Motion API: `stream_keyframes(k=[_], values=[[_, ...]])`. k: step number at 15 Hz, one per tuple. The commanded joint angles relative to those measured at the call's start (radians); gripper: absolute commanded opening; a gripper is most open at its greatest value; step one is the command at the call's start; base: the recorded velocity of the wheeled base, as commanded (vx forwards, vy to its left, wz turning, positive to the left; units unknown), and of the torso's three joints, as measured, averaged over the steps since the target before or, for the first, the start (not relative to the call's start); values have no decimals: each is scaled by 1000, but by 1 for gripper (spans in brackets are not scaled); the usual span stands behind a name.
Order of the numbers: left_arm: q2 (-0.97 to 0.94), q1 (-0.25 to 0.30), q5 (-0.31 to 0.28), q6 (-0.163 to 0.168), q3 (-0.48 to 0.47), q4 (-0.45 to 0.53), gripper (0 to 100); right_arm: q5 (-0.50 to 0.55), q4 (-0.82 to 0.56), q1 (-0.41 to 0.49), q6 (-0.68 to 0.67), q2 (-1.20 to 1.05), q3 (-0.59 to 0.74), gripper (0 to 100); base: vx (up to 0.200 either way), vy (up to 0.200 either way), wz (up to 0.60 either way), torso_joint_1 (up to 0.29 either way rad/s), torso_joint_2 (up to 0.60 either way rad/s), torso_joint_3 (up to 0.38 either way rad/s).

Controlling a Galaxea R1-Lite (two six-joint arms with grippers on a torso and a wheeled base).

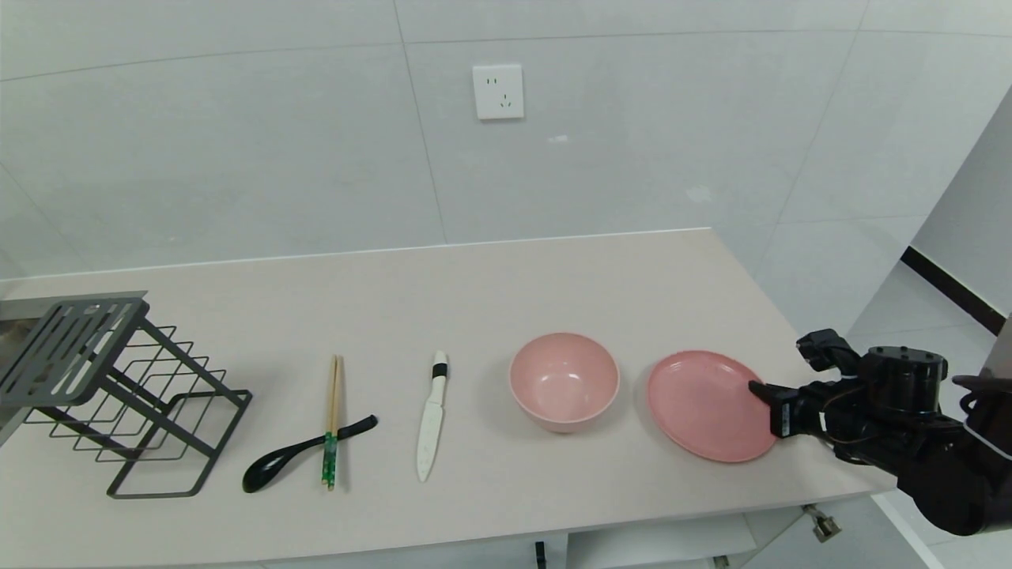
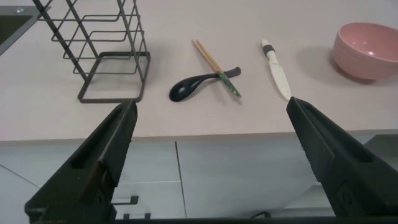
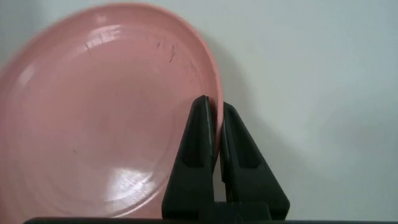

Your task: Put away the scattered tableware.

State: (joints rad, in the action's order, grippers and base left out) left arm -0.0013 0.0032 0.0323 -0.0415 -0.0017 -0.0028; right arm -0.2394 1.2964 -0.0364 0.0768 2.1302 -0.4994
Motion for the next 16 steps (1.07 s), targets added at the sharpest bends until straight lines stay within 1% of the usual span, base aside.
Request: stream_keyframes(k=[1,2,5,7,8,9,10,11,12,14,15,16], values=[[1,0,0,2,0,0,100,-5,11,-7,0,-187,2,0,0,0,0,0,0,0],[1,0,0,3,0,1,100,-5,14,-5,-2,-280,12,0,0,0,0,0,0,0],[1,1,-5,14,2,-31,100,-6,49,-5,-3,-412,122,0,0,0,0,0,0,0],[1,0,-5,40,2,-108,100,-8,69,-7,-5,-470,186,0,0,0,0,0,0,0],[1,0,-8,46,2,-146,100,-8,75,-14,-19,-490,228,0,0,0,0,0,0,0],[1,0,-37,48,2,-191,100,-8,84,-31,-38,-497,249,0,0,0,0,0,0,0],[1,0,-92,54,-6,-241,100,-8,92,-39,-43,-501,254,0,0,0,0,0,0,0],[26,0,-135,61,-44,-255,100,-8,93,-39,-43,-512,245,0,0,0,0,0,0,0],[78,-5,-150,60,-96,-253,100,-8,93,-40,-45,-523,237,0,0,0,0,0,0,0],[277,-51,-192,58,-227,-264,100,-8,95,-31,-45,-550,242,0,0,0,0,0,0,0],[323,-60,-207,58,-259,-266,100,-8,96,-27,-45,-559,243,0,0,0,0,0,0,0],[419,-75,-272,66,-319,-267,100,-8,96,-16,-45,-585,243,0,0,0,0,0,0,0]])
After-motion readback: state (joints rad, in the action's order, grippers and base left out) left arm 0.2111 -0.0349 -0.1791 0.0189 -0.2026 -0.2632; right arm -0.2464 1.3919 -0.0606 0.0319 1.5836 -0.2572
